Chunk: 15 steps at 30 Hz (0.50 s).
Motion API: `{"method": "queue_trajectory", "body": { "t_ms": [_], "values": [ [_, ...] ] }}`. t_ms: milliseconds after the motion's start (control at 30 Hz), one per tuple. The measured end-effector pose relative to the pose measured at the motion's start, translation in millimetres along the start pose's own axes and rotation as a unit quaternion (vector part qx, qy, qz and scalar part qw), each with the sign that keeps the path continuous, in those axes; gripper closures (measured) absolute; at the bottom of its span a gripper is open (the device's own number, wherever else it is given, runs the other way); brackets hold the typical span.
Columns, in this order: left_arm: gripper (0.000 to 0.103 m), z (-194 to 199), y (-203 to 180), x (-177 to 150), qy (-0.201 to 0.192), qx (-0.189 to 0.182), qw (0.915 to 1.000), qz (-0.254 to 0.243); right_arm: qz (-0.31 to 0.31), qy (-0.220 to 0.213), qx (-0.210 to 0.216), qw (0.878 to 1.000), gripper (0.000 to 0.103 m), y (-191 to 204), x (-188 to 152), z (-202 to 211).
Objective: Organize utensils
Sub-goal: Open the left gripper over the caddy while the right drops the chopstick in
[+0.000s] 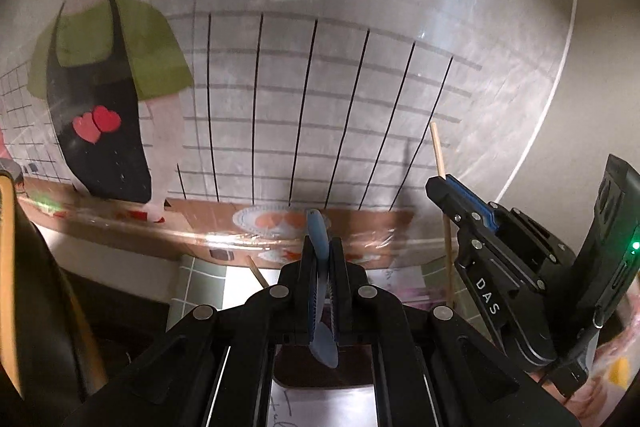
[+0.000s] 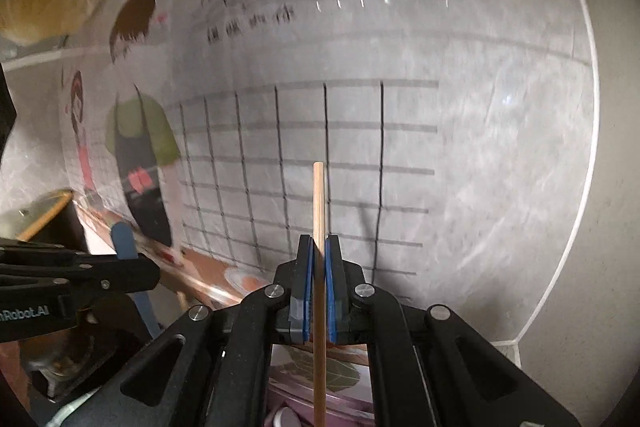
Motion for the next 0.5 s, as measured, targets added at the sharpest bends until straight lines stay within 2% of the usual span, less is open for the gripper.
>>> {"method": "queue_trajectory", "body": {
  "t_ms": [200,300,500],
  "values": [
    [0.097,-27,6,-22,0.029,0.004,0.9995,0.015,-0.020,0.028,-0.006,0.999,0.098,-13,-23,-17],
    [0.095,-34,8,-36,0.045,-0.001,0.9988,0.019,-0.022,0.018,-0.008,1.000,0.098,-14,-25,-7],
    [0.094,-34,12,-46,0.070,-0.008,0.9971,0.028,-0.019,0.071,0.012,0.997,0.096,-9,-47,2]
  ]
}}
Point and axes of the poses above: each gripper's, at about its wrist camera, not at the fingertips, and z roughly against the way its jaws point, y to its left, x to its top, the point moved 3 cm from there along -z, roughly the way its jaws point, and after that the axes turned 2 degrees about -z, right-handed, at the moved point
